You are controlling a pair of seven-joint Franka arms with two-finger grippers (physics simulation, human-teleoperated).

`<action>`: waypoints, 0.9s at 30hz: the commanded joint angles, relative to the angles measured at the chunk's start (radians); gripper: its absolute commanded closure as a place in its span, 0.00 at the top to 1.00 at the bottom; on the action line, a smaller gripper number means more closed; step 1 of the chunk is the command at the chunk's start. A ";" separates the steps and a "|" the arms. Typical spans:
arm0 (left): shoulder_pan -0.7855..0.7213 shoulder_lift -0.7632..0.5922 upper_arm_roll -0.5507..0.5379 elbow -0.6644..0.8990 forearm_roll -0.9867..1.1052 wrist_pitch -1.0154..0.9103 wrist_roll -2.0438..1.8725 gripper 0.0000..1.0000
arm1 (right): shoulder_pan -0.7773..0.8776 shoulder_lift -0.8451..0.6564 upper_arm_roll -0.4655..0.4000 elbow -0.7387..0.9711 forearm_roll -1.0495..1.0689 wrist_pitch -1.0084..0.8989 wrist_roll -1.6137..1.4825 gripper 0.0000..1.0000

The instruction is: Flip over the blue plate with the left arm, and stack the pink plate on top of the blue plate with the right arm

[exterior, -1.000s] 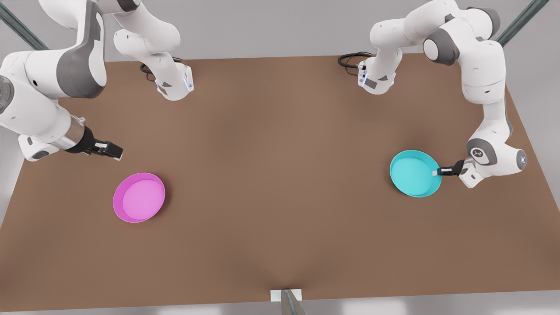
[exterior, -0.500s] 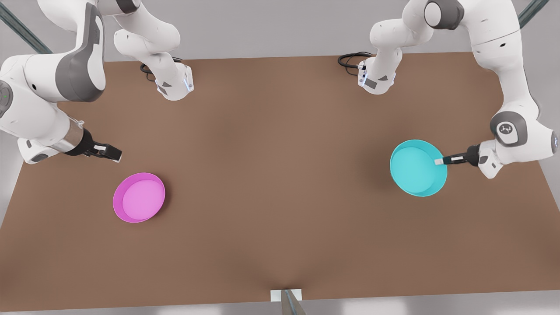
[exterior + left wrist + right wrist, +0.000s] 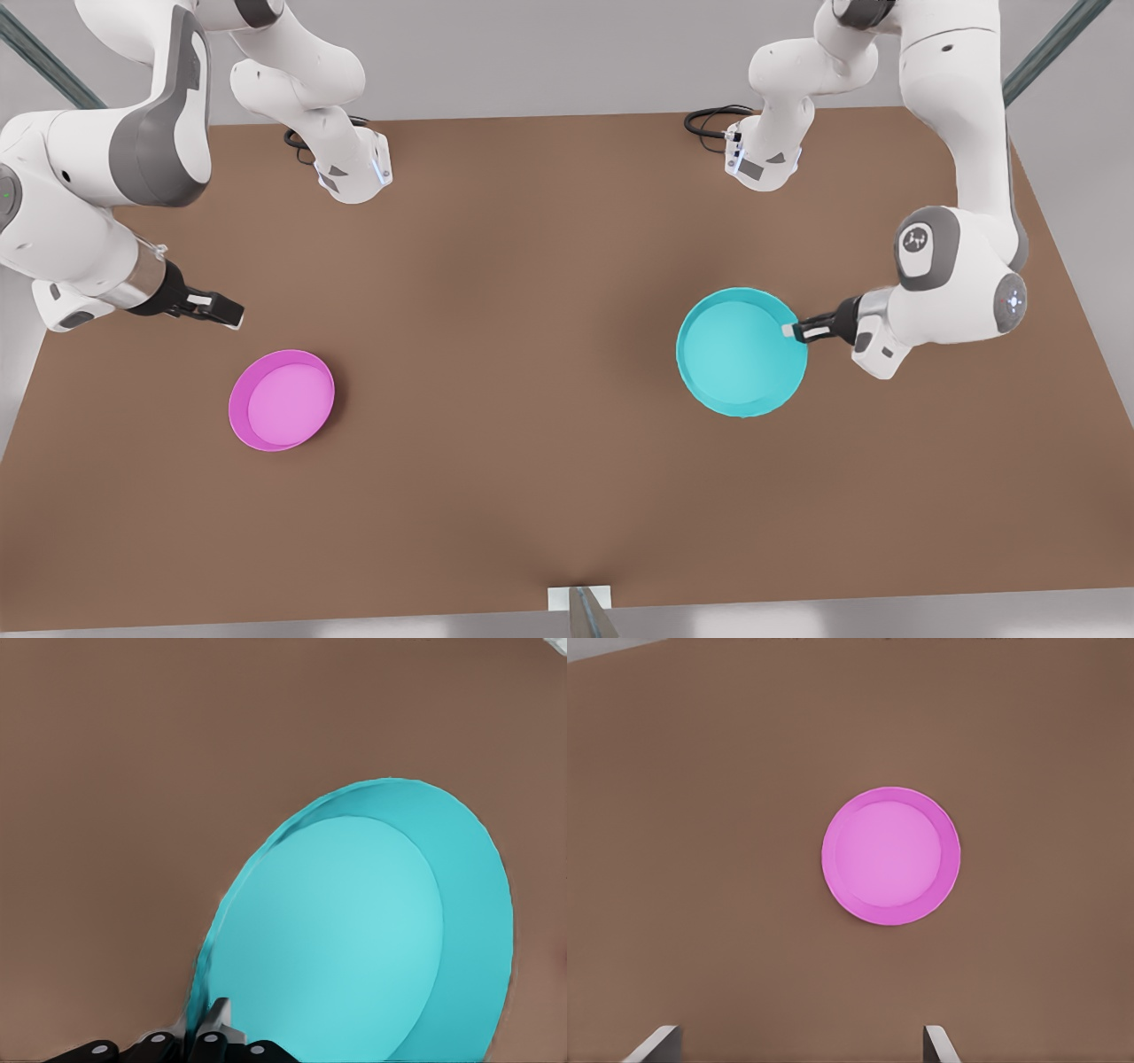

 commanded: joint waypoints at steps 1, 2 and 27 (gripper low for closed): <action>0.000 0.006 -0.006 0.009 -0.053 0.000 -0.021 0.21 | 0.001 0.000 0.000 0.000 0.000 -0.002 0.000 1.00; 0.000 0.004 -0.050 0.026 -0.048 -0.001 -0.061 0.21 | 0.004 0.000 0.000 0.000 0.000 -0.002 0.000 1.00; -0.196 0.082 -0.486 0.193 1.001 -0.208 -0.277 0.21 | -0.002 0.031 0.000 -0.002 0.002 0.003 0.000 1.00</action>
